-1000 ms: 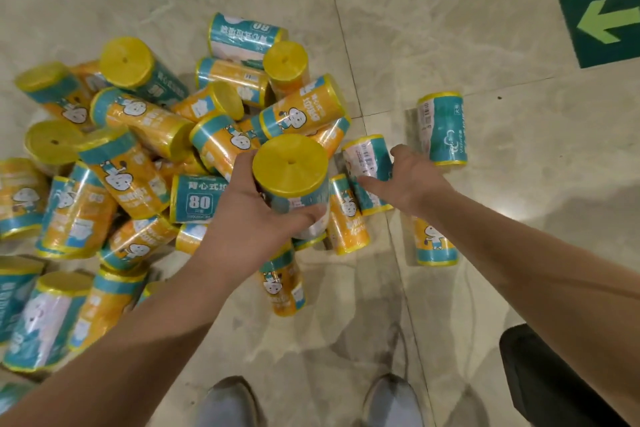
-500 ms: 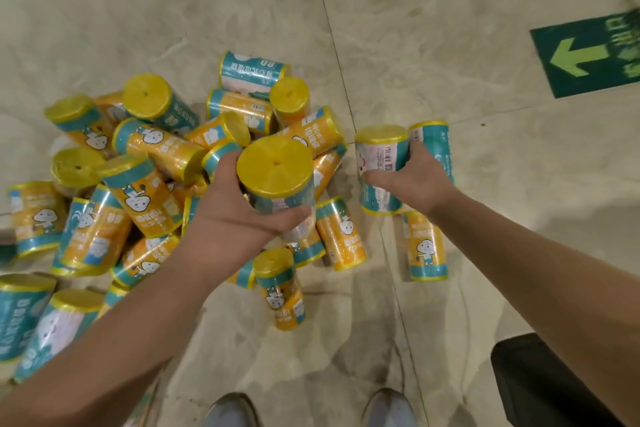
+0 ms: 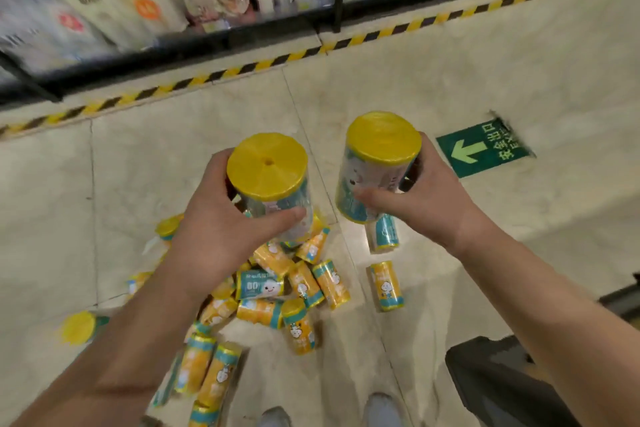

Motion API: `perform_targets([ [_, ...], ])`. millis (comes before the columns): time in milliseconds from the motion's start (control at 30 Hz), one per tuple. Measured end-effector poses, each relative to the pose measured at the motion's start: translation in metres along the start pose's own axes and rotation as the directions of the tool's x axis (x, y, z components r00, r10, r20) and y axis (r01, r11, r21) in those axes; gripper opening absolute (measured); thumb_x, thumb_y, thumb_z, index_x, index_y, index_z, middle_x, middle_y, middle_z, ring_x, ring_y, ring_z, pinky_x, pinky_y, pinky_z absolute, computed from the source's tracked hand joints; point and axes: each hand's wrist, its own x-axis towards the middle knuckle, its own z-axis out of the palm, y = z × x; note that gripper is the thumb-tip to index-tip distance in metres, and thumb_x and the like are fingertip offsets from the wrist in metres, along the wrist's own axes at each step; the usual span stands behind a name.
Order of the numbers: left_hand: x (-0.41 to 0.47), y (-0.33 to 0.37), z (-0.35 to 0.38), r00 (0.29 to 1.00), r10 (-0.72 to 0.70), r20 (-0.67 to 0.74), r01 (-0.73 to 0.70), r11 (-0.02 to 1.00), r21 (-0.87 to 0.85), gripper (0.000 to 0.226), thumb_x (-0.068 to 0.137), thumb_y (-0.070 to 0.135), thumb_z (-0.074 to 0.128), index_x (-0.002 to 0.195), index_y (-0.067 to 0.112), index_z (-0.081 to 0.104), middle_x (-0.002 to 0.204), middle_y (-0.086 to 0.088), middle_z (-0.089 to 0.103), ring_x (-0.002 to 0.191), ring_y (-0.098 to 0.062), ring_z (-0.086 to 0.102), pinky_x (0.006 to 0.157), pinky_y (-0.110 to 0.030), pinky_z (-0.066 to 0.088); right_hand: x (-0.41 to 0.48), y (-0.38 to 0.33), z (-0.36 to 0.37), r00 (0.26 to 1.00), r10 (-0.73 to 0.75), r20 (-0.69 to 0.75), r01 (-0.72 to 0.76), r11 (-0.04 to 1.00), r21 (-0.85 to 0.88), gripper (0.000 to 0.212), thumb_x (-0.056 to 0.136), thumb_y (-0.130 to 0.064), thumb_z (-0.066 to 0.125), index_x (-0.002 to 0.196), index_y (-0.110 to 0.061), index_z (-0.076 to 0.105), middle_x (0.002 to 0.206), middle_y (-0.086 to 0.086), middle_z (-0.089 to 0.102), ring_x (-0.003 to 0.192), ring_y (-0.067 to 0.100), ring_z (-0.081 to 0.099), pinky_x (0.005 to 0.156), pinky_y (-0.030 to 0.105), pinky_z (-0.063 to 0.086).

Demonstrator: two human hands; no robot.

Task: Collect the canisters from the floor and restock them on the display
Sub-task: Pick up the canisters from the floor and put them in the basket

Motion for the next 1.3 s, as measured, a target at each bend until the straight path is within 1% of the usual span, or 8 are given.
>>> perform_targets([
  [233, -0.050, 0.183, -0.093, 0.989, 0.151, -0.003, -0.151, 0.988, -0.043, 0.083, 0.052, 0.037, 0.094, 0.125, 0.043, 0.054, 0.122, 0.020, 0.066, 0.114, 0.000, 0.062, 0.099, -0.031, 0.053, -0.074, -0.184, -0.087, 0.986, -0.163, -0.040, 0.165, 0.985, 0.042, 0.078, 0.067, -0.030, 0.093, 0.131, -0.035, 0.049, 0.120, -0.017, 0.065, 0.113, 0.004, 0.064, 0.096, 0.036, 0.056],
  [367, -0.094, 0.283, -0.142, 0.976, 0.216, -0.036, -0.218, 0.974, -0.066, 0.091, 0.046, 0.046, 0.091, 0.127, 0.046, 0.052, 0.123, 0.024, 0.063, 0.114, 0.008, 0.058, 0.091, -0.015, 0.050, -0.121, -0.294, -0.131, 0.960, -0.280, -0.017, 0.281, 0.959, 0.024, 0.076, 0.068, -0.023, 0.093, 0.129, -0.036, 0.049, 0.117, -0.018, 0.064, 0.111, 0.003, 0.063, 0.091, 0.027, 0.056],
  [467, -0.128, 0.347, -0.175, 0.962, 0.267, -0.057, -0.272, 0.956, -0.106, 0.086, 0.049, 0.044, 0.091, 0.126, 0.048, 0.052, 0.120, 0.028, 0.063, 0.112, 0.012, 0.056, 0.085, -0.005, 0.047, -0.157, -0.367, -0.157, 0.940, -0.341, -0.009, 0.341, 0.939, 0.030, 0.077, 0.061, -0.038, 0.091, 0.125, -0.044, 0.048, 0.115, -0.023, 0.064, 0.112, -0.001, 0.062, 0.089, 0.024, 0.055],
  [600, -0.172, 0.416, -0.213, 0.949, 0.304, -0.085, -0.314, 0.937, -0.155, 0.080, 0.052, 0.043, 0.096, 0.119, 0.052, 0.055, 0.117, 0.028, 0.065, 0.107, 0.010, 0.060, 0.088, -0.021, 0.052, -0.205, -0.441, -0.180, 0.923, -0.383, -0.035, 0.384, 0.923, 0.037, 0.079, 0.053, -0.049, 0.090, 0.121, -0.051, 0.051, 0.113, -0.026, 0.067, 0.108, -0.003, 0.064, 0.090, 0.029, 0.055],
  [667, -0.190, 0.442, -0.228, 0.939, 0.328, -0.107, -0.343, 0.919, -0.193, 0.073, 0.053, 0.040, 0.092, 0.115, 0.051, 0.056, 0.109, 0.031, 0.066, 0.099, 0.012, 0.063, 0.079, -0.019, 0.055, -0.228, -0.464, -0.187, 0.909, -0.414, -0.039, 0.415, 0.910, 0.021, 0.076, 0.060, -0.044, 0.092, 0.125, -0.047, 0.052, 0.113, -0.025, 0.068, 0.106, -0.005, 0.064, 0.088, 0.024, 0.054],
  [800, -0.221, 0.471, -0.251, 0.910, 0.388, -0.147, -0.413, 0.878, -0.241, 0.069, 0.056, 0.032, 0.088, 0.116, 0.048, 0.057, 0.110, 0.027, 0.068, 0.094, 0.013, 0.064, 0.069, -0.011, 0.054, -0.260, -0.492, -0.188, 0.882, -0.466, -0.071, 0.466, 0.885, -0.013, 0.064, 0.068, -0.034, 0.092, 0.118, -0.047, 0.054, 0.106, -0.029, 0.068, 0.100, -0.010, 0.063, 0.076, 0.010, 0.051],
  [933, -0.244, 0.472, -0.270, 0.898, 0.396, -0.190, -0.434, 0.866, -0.249, 0.075, 0.055, 0.035, 0.089, 0.122, 0.044, 0.057, 0.118, 0.018, 0.068, 0.101, 0.005, 0.066, 0.084, -0.024, 0.055, -0.275, -0.508, -0.179, 0.863, -0.495, -0.095, 0.495, 0.868, -0.029, 0.062, 0.070, -0.036, 0.092, 0.119, -0.042, 0.056, 0.106, -0.026, 0.069, 0.100, -0.006, 0.064, 0.082, 0.022, 0.053],
  [1300, -0.258, 0.452, -0.324, 0.893, 0.370, -0.258, -0.430, 0.869, -0.244, 0.078, 0.052, 0.043, 0.088, 0.124, 0.044, 0.057, 0.114, 0.019, 0.069, 0.099, 0.009, 0.065, 0.071, -0.015, 0.056, -0.281, -0.549, -0.135, 0.829, -0.557, -0.049, 0.559, 0.827, 0.059, 0.058, 0.070, -0.042, 0.087, 0.120, -0.034, 0.059, 0.108, -0.014, 0.073, 0.101, 0.003, 0.069, 0.082, 0.029, 0.057],
])
